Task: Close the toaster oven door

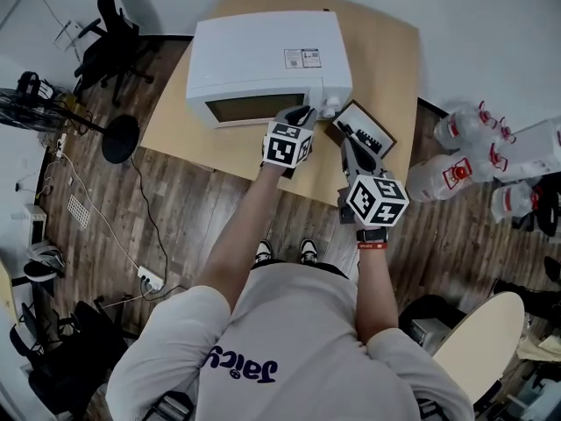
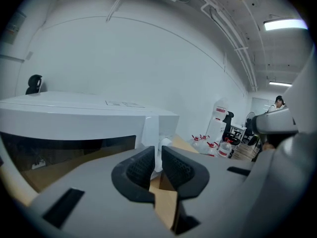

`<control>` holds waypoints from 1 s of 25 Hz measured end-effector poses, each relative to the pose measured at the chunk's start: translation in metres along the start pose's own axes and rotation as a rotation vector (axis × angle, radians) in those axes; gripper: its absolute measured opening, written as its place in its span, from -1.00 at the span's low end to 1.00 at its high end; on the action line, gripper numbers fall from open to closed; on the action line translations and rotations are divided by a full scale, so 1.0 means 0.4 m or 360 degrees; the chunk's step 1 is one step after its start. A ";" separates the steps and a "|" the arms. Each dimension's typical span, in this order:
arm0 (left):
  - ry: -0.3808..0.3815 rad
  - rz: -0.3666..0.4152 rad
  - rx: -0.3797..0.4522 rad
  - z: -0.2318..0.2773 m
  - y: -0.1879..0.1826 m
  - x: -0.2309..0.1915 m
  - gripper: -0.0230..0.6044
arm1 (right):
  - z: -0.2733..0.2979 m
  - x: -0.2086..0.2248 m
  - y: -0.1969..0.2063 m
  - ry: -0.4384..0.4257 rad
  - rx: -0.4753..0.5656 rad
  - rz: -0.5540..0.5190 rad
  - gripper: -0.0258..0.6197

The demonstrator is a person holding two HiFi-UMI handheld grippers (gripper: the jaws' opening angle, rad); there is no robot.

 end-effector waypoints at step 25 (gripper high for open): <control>-0.0332 -0.0124 0.0332 -0.550 0.024 -0.105 -0.86 | -0.034 -0.199 0.010 -0.0091 0.0066 -0.0238 -0.87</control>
Point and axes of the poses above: the fingertips, and each gripper's own axes: z forward along the fingers, x to its right, y out of its underside, the point moved 9 cm from there along -z, backward along the fingers, and after that the axes turned 14 degrees about -y, right-handed, at the moved point
